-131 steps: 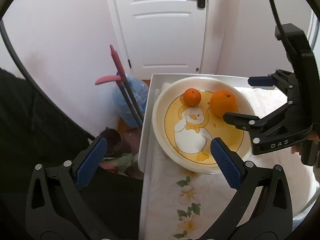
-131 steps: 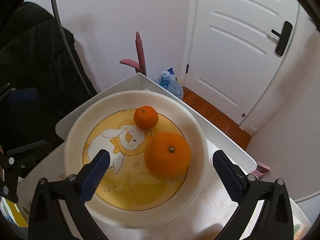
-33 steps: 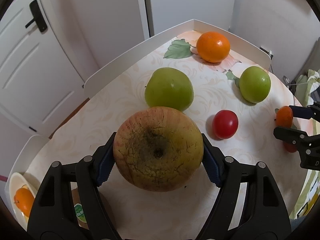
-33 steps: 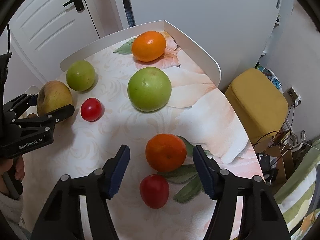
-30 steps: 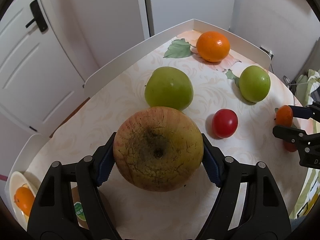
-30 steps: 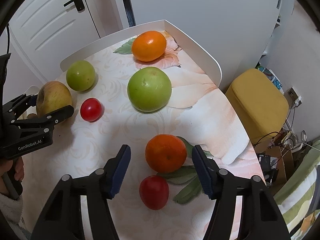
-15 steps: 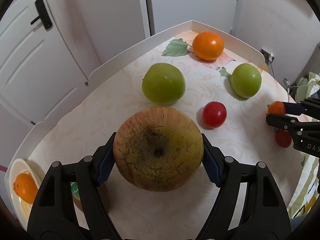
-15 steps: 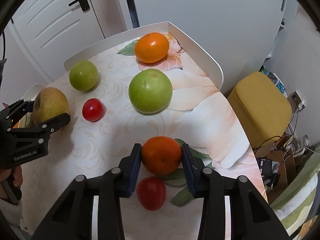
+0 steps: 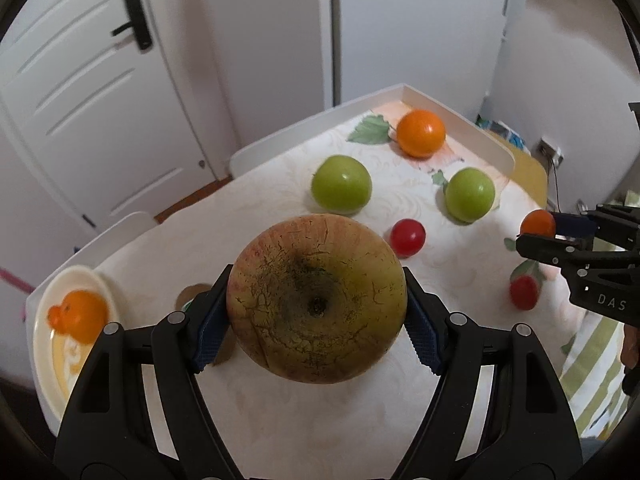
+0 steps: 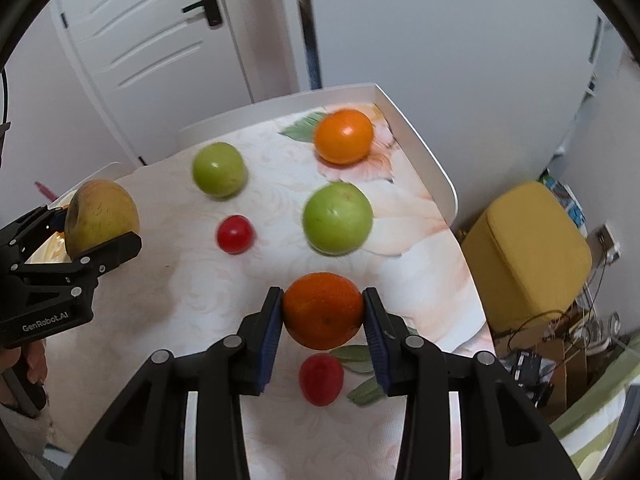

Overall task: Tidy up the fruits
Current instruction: 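Carry the brown apple to the duck plate and release it with the left gripper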

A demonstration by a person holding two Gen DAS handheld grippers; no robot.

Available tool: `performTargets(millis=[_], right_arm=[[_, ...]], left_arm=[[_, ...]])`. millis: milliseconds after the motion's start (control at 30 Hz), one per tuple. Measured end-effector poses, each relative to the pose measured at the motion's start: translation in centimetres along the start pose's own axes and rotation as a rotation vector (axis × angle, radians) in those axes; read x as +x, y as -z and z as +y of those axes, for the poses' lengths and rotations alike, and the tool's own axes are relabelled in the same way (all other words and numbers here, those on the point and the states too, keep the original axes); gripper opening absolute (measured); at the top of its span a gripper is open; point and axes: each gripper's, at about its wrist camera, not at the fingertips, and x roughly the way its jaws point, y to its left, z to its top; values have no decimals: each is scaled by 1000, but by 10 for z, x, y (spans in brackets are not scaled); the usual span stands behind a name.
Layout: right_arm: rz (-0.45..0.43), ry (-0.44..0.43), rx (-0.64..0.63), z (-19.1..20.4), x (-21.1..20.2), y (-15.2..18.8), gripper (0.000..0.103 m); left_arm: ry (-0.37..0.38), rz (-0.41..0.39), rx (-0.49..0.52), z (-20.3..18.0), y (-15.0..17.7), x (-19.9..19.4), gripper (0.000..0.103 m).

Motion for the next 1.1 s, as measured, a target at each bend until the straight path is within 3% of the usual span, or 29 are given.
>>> performTargets(millis=[300,633,967,1100], right_arm=[[-63,-79,-148,32,-33,-20,36],[-101,-218,-339,114,-49,-36,36],[-86,-335,-442,207,-38,-34,36],[-68,-356,-448,239,-25,-34,36]], left_arm=[[-86,-56,-140,24,14,-59,81],[-221,-92,-303,90,47,-116,81],[-312,-77,-364,171,82,-130,81],[-312,-71,-381,201,92,-124,81]])
